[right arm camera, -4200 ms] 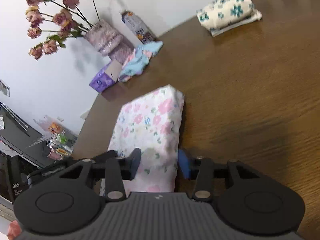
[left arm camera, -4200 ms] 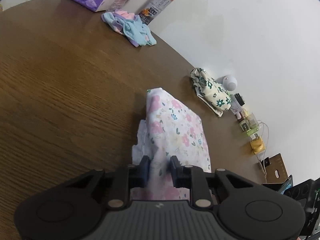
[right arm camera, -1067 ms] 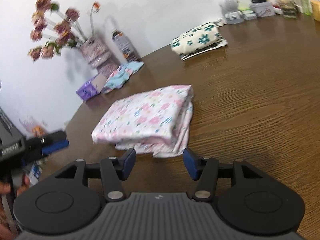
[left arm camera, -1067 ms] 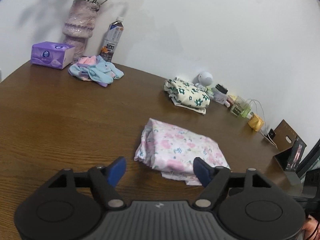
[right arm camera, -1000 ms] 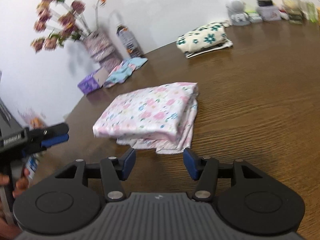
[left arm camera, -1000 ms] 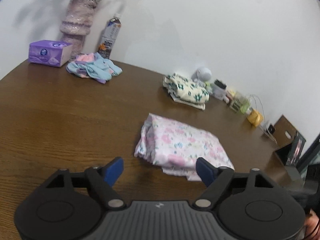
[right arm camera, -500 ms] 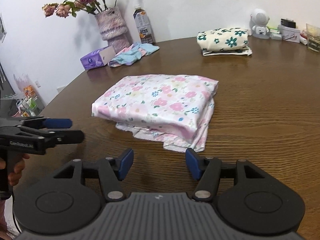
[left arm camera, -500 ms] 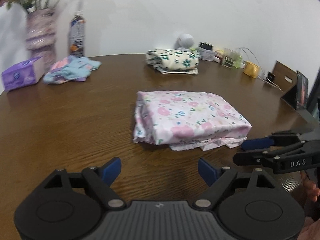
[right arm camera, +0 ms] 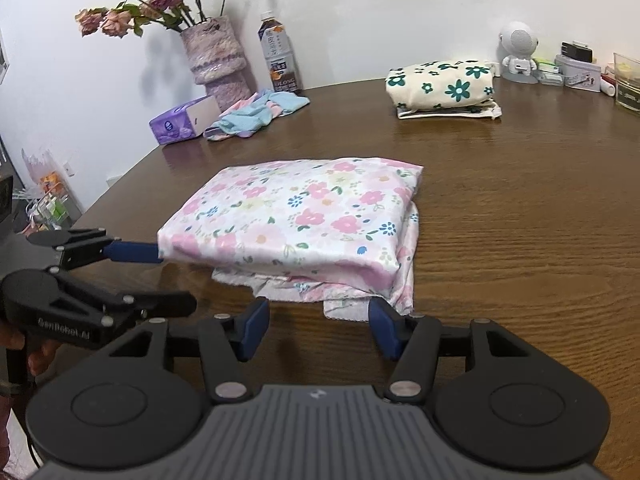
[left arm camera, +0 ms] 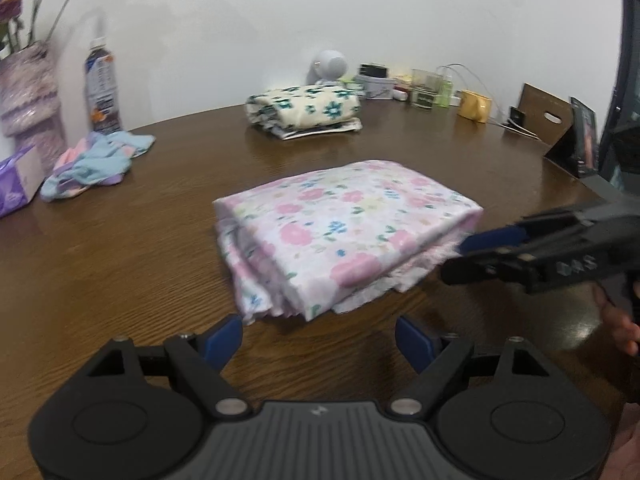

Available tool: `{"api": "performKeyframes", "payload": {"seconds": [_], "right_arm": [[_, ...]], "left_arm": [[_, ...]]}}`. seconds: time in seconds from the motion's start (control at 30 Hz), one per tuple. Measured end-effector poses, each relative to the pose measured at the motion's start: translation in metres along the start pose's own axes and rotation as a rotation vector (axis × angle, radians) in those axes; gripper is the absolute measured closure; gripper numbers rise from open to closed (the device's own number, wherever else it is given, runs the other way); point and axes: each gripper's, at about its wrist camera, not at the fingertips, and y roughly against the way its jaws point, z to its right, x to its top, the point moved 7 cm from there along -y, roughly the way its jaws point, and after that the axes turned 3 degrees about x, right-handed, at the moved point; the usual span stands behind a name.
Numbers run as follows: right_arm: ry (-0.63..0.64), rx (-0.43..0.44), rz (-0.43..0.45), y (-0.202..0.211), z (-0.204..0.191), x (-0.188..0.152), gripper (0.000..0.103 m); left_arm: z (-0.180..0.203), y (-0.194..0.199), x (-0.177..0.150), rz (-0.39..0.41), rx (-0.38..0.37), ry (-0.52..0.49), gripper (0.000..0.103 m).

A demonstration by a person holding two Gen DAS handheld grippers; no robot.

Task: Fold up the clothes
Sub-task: 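Move both grippers to the folded dress's loose edge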

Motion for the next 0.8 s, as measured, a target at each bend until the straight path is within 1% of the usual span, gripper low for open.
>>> {"api": "performKeyframes", "payload": {"seconds": [0.2, 0.47, 0.63, 0.8], "right_arm": [[-0.034, -0.018, 0.019, -0.005, 0.020, 0.013, 0.046], [-0.086, -0.030, 0.033, -0.012, 0.051, 0.032, 0.046], [-0.154, -0.022, 0.034, -0.017, 0.076, 0.041, 0.046], [-0.194, -0.045, 0.044, -0.015, 0.096, 0.047, 0.046]], "left_arm": [[0.034, -0.004, 0.008, 0.011, -0.061, -0.056, 0.020], [0.075, -0.022, 0.022, 0.004, -0.110, -0.112, 0.020], [0.100, -0.036, 0.033, 0.000, -0.148, -0.141, 0.020], [0.109, -0.041, 0.037, -0.004, -0.166, -0.143, 0.020]]}}
